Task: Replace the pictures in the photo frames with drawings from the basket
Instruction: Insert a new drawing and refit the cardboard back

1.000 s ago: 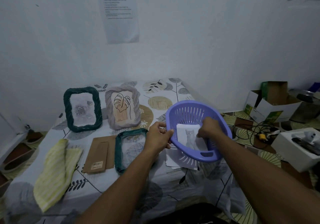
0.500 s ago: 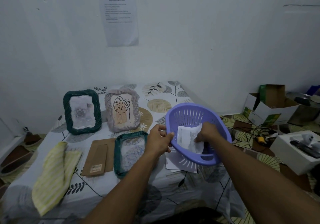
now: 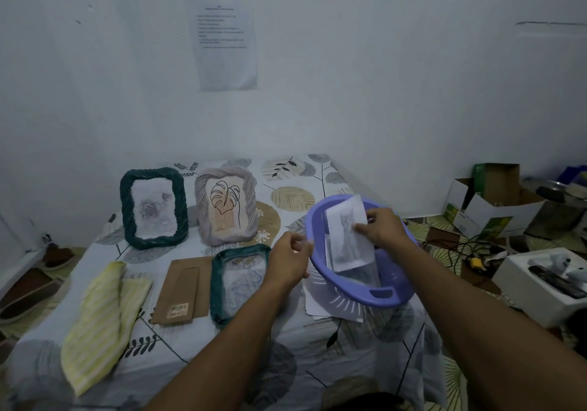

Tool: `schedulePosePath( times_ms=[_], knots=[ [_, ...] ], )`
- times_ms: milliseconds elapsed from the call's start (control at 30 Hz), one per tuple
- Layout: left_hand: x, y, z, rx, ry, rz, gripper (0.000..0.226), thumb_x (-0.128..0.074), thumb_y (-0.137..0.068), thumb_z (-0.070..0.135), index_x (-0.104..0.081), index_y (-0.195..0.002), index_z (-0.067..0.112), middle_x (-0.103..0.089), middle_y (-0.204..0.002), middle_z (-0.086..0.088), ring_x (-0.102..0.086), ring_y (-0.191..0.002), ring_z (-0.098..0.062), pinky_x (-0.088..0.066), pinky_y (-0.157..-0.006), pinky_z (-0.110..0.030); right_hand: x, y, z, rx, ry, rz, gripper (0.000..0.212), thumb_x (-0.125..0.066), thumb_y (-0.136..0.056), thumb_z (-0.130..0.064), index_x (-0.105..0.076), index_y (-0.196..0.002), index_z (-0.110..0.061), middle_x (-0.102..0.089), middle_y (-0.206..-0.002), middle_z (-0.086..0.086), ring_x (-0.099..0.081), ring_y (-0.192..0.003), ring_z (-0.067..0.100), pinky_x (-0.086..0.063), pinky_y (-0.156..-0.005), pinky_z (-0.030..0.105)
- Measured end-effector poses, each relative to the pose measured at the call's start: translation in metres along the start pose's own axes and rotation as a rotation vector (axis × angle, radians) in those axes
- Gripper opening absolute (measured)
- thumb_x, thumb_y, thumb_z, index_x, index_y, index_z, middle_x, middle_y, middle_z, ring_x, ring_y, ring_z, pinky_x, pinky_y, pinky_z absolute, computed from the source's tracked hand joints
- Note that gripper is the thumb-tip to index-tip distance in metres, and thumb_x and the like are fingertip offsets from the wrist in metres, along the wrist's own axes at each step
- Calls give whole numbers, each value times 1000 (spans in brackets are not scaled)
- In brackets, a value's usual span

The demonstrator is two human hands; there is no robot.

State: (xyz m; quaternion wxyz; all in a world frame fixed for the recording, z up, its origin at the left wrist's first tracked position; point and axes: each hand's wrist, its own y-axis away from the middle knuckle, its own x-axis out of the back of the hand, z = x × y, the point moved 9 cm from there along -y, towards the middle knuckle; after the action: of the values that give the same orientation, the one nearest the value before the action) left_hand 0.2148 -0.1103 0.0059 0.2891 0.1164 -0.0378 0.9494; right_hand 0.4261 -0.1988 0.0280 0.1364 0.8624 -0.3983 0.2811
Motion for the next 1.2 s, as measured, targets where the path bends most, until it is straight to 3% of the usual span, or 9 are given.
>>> schedulePosePath(
  times_ms=[67,233,367,533,633,800,933,1100,1200],
  knots=[
    [12,-1,13,-56,4,52,13,-47,-99,27,-57,-96,21,-59,-98,2,-60,-90,-20,-56,-82,-42,-5,8,-20,9,-196,-48,23,-70,-87,-14,-68,-107,-3,-67,-97,15,-65,-90,31,-56,-66,35],
    [37,-2,33,43,348,-24,33,-34,-103,30,-61,-107,11,-64,-113,-9,-62,-100,-20,-53,-85,-33,-52,46,-85,118,-348,-339,14,-63,-92,-21,-69,-92,-9,-68,-86,7,-62,-77,22,-55,-66,32],
    [67,6,31,88,506,-21,34,-36,-103,38,-64,-102,18,-71,-93,-4,-67,-86,-20,-56,-75,-37,-94,74,-107,94,-394,-495,52,-34,-101,-47,-70,-106,-10,-72,-104,11,-64,-90,23,-53,-76,33],
    [117,3,3,94,308,141,27,-45,-99,7,-61,-120,8,-69,-103,-9,-67,-93,-26,-59,-75,-43,-114,78,-118,154,-369,-379,30,-44,-101,-28,-69,-103,-11,-70,-100,9,-62,-89,20,-52,-77,33],
    [138,4,-18,127,310,170,25,-48,-98,7,-62,-118,8,-69,-106,-8,-67,-92,-23,-56,-65,-30,-121,76,-119,257,-185,-216,15,-59,-94,-16,-68,-105,-15,-67,-99,0,-61,-91,18,-52,-78,34],
    [155,7,-51,164,247,181,27,-56,-94,7,-62,-121,7,-68,-113,-10,-67,-95,-22,-58,-73,-30,-155,82,-104,261,-140,-175,15,-67,-86,-7,-67,-100,-13,-65,-96,3,-58,-81,16,-47,-70,26],
    [160,14,-54,8,-100,226,30,-63,-88,6,-55,-113,20,-67,-93,-3,-60,-78,-7,-45,-53,-7,-174,84,-81,273,-15,-135,19,-69,-83,-7,-69,-100,-15,-66,-92,2,-59,-83,15,-47,-70,21],
    [144,9,-77,-148,-684,205,41,-73,-79,31,-62,-117,21,-65,-105,1,-58,-99,-20,-48,-87,-39,-192,87,-57,409,336,-122,31,-61,-91,-20,-63,-122,-19,-60,-120,3,-50,-113,20,-42,-96,32],
    [141,6,-86,-182,-811,214,35,-67,-83,41,-66,-113,24,-57,-117,3,-45,-112,-21,-38,-98,-42,-192,83,-51,485,390,-63,28,-58,-93,-25,-65,-120,-19,-54,-121,2,-44,-113,20,-38,-95,30]
  ],
)
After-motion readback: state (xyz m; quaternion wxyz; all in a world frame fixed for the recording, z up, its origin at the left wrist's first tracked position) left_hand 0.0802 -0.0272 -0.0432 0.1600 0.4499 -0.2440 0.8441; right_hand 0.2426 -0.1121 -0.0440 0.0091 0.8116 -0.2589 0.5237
